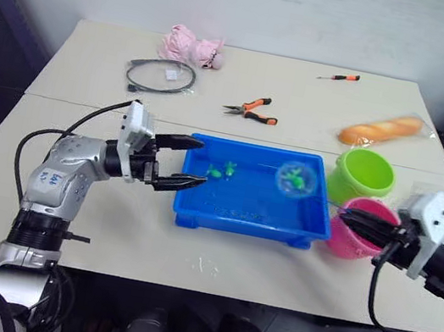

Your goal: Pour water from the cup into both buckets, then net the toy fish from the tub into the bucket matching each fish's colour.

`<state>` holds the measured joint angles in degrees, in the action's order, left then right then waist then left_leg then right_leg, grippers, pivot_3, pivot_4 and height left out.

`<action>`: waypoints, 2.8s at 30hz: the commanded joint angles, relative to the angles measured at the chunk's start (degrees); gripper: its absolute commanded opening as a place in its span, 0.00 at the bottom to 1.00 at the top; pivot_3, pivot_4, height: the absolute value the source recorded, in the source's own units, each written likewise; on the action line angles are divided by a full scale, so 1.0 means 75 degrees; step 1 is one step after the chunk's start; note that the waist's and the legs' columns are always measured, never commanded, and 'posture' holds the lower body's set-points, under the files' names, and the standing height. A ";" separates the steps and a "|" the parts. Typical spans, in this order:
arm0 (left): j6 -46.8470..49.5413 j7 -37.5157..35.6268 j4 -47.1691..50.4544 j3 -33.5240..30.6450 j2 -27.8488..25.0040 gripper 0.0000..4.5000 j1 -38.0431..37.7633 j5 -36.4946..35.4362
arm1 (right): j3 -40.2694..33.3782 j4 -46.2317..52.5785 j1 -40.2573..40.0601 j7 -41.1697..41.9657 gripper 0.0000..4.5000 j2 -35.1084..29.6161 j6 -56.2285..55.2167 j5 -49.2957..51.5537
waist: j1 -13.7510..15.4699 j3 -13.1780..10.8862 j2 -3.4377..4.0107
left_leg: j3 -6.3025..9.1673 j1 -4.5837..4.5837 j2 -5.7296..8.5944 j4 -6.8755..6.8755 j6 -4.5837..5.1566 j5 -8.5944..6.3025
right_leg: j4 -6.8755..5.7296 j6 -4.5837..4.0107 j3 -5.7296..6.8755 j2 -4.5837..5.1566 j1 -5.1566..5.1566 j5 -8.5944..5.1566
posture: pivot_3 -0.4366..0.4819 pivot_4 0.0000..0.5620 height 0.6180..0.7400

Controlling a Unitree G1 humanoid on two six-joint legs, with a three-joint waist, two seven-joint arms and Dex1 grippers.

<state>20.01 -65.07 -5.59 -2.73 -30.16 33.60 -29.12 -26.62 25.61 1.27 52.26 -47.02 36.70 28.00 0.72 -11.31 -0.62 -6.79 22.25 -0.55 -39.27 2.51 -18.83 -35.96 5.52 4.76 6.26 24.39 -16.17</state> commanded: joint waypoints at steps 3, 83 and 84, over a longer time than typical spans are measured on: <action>0.0055 -0.0044 -0.0148 0.0025 0.0147 0.99 0.0338 -0.0129 | -0.1557 0.0042 -0.0224 -0.0381 0.00 -0.0238 -0.0411 0.0026 | 0.0040 0.0000 0.0000 | -0.0003 -0.0006 -0.0002 0.0000 -0.0001 0.0000 | -0.0001 0.0000 -0.0006 -0.0005 -0.0002 0.0000 | 0.48 0.27 1.00; -0.0591 0.0165 -0.0342 -0.0991 -0.1073 0.99 -0.0948 0.0181 | 0.3768 -0.0538 0.3084 -0.3632 0.00 -0.0351 0.3442 0.1784 | -0.0125 0.0008 -0.0005 | 0.0022 0.0014 -0.0012 -0.0014 -0.0010 0.0019 | -0.0003 -0.0030 -0.0042 0.0011 0.0004 0.0017 | 0.48 0.27 1.00; -0.0573 0.0198 -0.0283 -0.1002 -0.1064 0.99 -0.0980 0.0170 | 0.3982 -0.0740 0.3252 -0.3604 0.00 -0.0263 0.3360 0.1536 | -0.0142 0.0008 -0.0005 | 0.0011 0.0015 -0.0013 -0.0013 -0.0010 0.0020 | -0.0004 -0.0030 -0.0043 0.0011 0.0009 0.0018 | 0.48 0.27 1.00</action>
<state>16.21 -63.88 -9.99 -8.97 -37.51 26.31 -27.21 2.65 20.80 24.17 25.40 -49.22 62.58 41.82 -0.34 -11.25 -0.66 -6.73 22.34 -0.66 -39.37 2.44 -18.68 -36.01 5.30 4.43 6.33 24.46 -16.04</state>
